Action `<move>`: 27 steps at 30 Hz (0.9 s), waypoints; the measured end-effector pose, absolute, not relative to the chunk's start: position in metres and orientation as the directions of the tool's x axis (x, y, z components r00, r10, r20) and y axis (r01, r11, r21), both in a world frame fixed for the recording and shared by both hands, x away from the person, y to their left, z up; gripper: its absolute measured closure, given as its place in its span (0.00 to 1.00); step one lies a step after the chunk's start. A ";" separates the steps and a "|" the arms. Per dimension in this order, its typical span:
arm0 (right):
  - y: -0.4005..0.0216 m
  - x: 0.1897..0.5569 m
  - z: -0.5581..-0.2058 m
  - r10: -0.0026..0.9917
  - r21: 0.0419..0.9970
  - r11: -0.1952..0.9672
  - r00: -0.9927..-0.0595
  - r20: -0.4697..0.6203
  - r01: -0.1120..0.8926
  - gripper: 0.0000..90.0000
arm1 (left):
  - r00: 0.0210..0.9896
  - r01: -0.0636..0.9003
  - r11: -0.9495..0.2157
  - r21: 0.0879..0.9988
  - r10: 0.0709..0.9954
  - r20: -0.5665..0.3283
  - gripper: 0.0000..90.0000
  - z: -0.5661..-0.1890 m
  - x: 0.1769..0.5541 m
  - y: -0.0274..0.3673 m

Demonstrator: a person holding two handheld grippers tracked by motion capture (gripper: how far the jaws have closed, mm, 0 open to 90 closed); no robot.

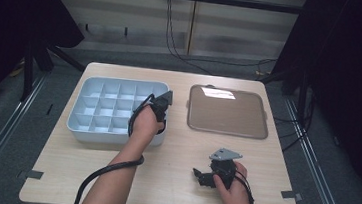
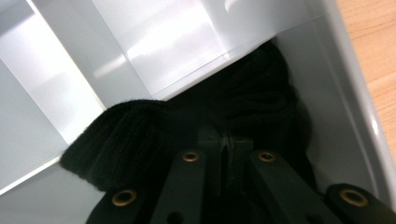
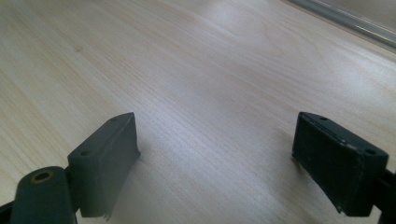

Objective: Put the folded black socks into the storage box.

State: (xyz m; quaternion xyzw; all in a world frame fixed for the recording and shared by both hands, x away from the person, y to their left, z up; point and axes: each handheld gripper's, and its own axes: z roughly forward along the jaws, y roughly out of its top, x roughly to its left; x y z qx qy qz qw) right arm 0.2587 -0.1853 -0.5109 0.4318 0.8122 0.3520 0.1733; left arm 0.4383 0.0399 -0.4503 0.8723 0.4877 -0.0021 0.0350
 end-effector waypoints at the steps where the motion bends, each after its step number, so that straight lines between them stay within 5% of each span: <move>1: -0.185 0.259 -0.511 0.823 0.721 0.380 -0.567 0.023 0.580 0.15 | 0.524 0.851 -0.522 0.059 0.851 -0.037 0.97 -0.450 0.438 0.040; 27: -0.185 0.259 -0.511 0.822 0.723 0.379 -0.569 0.023 0.578 0.15 | 0.519 0.854 -0.515 0.066 0.852 -0.064 0.87 -0.428 0.435 0.045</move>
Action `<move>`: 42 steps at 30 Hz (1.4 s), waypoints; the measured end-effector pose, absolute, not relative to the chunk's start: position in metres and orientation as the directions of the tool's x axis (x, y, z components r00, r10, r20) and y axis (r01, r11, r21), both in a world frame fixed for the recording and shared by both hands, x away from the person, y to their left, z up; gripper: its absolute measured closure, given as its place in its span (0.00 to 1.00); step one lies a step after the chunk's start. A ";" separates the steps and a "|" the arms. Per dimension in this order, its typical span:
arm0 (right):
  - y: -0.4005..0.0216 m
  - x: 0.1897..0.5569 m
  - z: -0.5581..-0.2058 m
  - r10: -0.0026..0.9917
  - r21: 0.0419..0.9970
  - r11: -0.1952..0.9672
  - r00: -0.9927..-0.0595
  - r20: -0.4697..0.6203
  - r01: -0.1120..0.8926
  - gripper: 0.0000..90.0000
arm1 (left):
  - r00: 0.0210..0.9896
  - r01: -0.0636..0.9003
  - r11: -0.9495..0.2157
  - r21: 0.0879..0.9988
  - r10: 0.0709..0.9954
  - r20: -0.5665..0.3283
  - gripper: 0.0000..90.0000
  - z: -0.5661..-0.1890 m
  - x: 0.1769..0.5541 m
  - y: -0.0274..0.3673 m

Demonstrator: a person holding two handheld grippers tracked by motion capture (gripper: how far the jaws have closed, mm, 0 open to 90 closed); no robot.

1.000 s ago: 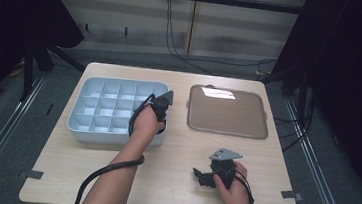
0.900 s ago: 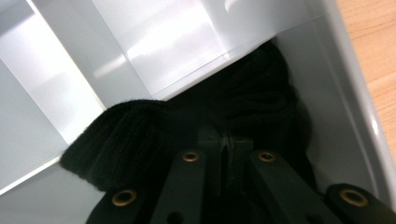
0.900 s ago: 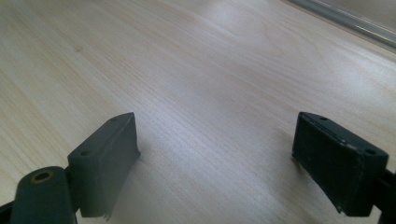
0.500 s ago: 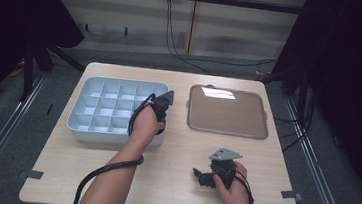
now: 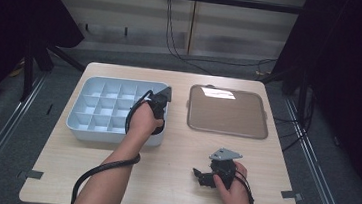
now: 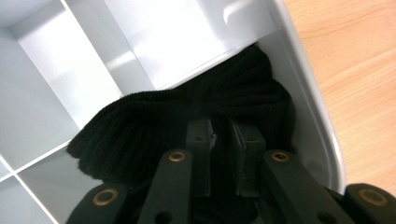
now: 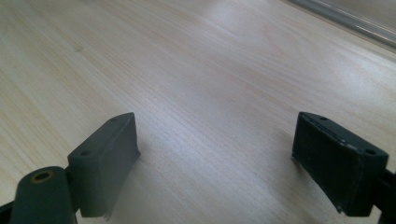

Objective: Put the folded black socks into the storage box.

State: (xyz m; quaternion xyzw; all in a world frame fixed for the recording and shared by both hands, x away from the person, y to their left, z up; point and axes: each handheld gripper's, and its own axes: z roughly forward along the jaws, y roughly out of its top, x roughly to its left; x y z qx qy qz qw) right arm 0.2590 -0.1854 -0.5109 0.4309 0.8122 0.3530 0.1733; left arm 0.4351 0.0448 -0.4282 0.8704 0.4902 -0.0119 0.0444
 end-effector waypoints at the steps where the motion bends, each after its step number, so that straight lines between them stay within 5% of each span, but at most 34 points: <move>1: -0.185 0.259 -0.511 0.822 0.723 0.379 -0.568 0.023 0.578 0.15 | 0.520 0.854 -0.516 0.064 0.852 -0.069 0.86 -0.425 0.435 0.045; 10: -0.185 0.259 -0.511 0.822 0.723 0.380 -0.569 0.021 0.576 0.15 | 0.528 0.848 -0.521 0.097 0.846 -0.068 0.74 -0.408 0.434 0.044; 36: -0.186 0.259 -0.511 0.822 0.722 0.382 -0.569 0.020 0.577 0.15 | 0.511 0.858 -0.502 0.107 0.856 -0.077 0.66 -0.382 0.432 0.068; 42: -0.186 0.259 -0.511 0.822 0.722 0.382 -0.569 0.020 0.577 0.15 | 0.509 0.859 -0.498 0.116 0.856 -0.095 0.51 -0.380 0.430 0.071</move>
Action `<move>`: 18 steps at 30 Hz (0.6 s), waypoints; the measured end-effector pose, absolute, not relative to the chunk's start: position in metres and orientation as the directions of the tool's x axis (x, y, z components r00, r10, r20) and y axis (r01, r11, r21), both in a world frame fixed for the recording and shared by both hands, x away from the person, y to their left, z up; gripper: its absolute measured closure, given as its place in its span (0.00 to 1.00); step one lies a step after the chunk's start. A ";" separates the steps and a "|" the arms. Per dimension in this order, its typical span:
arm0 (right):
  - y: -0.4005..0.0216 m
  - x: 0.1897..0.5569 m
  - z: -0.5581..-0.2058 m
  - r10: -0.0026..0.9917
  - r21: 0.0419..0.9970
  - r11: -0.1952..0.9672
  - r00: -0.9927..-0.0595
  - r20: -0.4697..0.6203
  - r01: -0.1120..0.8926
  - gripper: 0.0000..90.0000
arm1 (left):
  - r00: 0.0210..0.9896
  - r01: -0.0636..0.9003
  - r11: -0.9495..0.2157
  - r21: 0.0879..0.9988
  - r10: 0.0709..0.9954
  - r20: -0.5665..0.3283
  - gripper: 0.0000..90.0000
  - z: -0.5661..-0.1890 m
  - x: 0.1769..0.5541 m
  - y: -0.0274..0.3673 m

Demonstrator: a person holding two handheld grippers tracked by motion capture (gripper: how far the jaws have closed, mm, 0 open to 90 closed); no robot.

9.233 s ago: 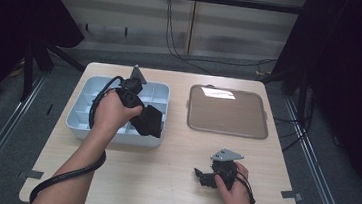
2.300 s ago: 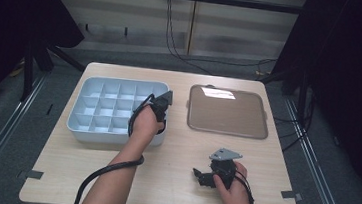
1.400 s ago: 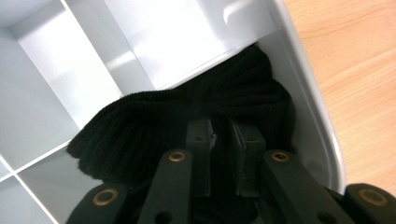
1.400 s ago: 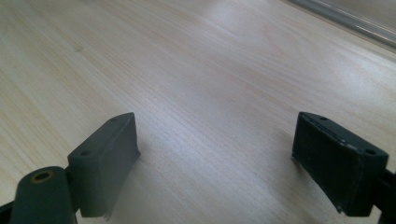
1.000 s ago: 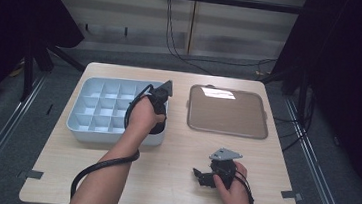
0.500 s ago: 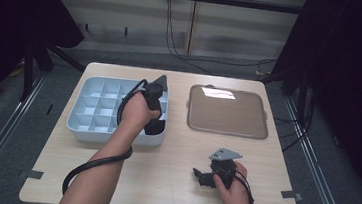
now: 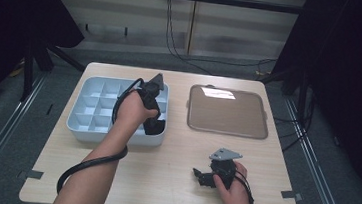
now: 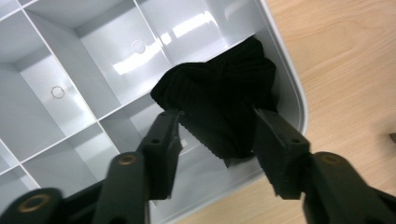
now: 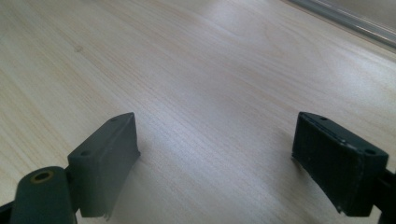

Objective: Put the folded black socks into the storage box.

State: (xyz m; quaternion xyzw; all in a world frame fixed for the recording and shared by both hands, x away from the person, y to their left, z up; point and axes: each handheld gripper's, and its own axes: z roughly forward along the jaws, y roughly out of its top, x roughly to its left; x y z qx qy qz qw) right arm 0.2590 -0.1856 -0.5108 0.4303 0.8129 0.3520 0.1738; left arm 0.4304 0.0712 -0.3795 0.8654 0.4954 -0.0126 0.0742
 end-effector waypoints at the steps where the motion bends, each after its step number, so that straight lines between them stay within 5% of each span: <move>1: -0.185 0.259 -0.511 0.823 0.722 0.382 -0.568 0.019 0.577 0.15 | 0.505 0.861 -0.493 0.126 0.859 -0.092 0.49 -0.380 0.430 0.073; 18: -0.185 0.259 -0.511 0.822 0.723 0.381 -0.568 0.021 0.577 0.15 | 0.486 0.873 -0.472 0.126 0.866 -0.120 0.46 -0.403 0.435 0.074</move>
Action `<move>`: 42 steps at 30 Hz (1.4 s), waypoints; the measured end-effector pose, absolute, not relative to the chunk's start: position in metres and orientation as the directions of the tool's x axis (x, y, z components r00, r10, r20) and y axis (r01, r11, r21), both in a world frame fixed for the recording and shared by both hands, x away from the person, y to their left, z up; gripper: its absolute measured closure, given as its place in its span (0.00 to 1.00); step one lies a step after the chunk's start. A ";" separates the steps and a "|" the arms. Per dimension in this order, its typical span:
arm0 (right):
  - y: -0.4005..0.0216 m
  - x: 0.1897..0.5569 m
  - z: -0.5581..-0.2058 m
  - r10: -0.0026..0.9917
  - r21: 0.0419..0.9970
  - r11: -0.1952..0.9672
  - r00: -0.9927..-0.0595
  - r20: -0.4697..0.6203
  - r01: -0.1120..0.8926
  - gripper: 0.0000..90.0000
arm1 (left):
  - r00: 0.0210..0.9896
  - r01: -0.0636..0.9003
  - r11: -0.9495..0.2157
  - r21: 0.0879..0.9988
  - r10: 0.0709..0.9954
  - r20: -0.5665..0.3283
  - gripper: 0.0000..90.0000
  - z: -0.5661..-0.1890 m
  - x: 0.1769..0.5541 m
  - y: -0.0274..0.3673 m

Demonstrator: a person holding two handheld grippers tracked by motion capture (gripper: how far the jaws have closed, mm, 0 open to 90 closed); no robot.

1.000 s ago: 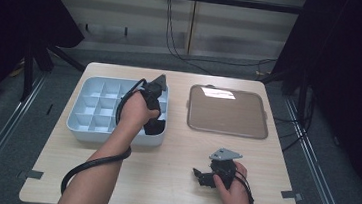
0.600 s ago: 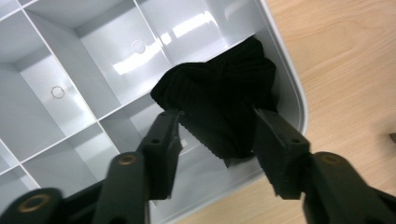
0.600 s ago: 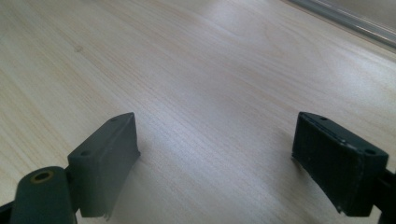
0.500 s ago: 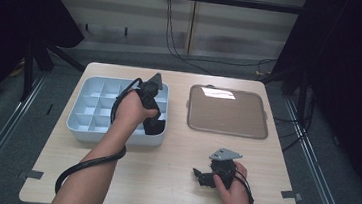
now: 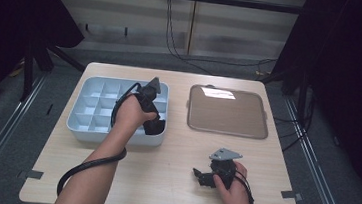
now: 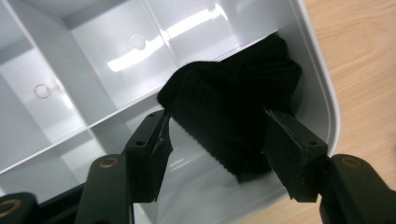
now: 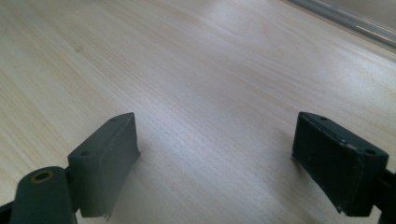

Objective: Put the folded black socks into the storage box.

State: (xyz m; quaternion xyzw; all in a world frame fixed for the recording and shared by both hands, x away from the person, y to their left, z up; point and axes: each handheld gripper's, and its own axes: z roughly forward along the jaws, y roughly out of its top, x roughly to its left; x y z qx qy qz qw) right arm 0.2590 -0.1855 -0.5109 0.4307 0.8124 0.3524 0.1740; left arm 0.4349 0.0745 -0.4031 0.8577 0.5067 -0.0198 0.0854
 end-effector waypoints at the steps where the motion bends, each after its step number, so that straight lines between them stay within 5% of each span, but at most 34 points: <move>1: -0.185 0.259 -0.511 0.822 0.723 0.379 -0.569 0.022 0.577 0.15 | 0.497 0.867 -0.484 0.120 0.859 -0.121 0.48 -0.403 0.435 0.072; 11: -0.185 0.259 -0.511 0.822 0.723 0.381 -0.569 0.020 0.576 0.15 | 0.528 0.847 -0.515 0.133 0.844 -0.091 0.62 -0.398 0.433 0.064; 19: -0.185 0.259 -0.511 0.822 0.723 0.381 -0.569 0.020 0.577 0.15 | 0.558 0.828 -0.546 0.129 0.826 -0.078 0.85 -0.399 0.433 0.057; 42: -0.185 0.259 -0.511 0.821 0.723 0.382 -0.570 0.021 0.576 0.15 | 0.532 0.846 -0.529 0.059 0.840 -0.103 0.97 -0.434 0.437 0.049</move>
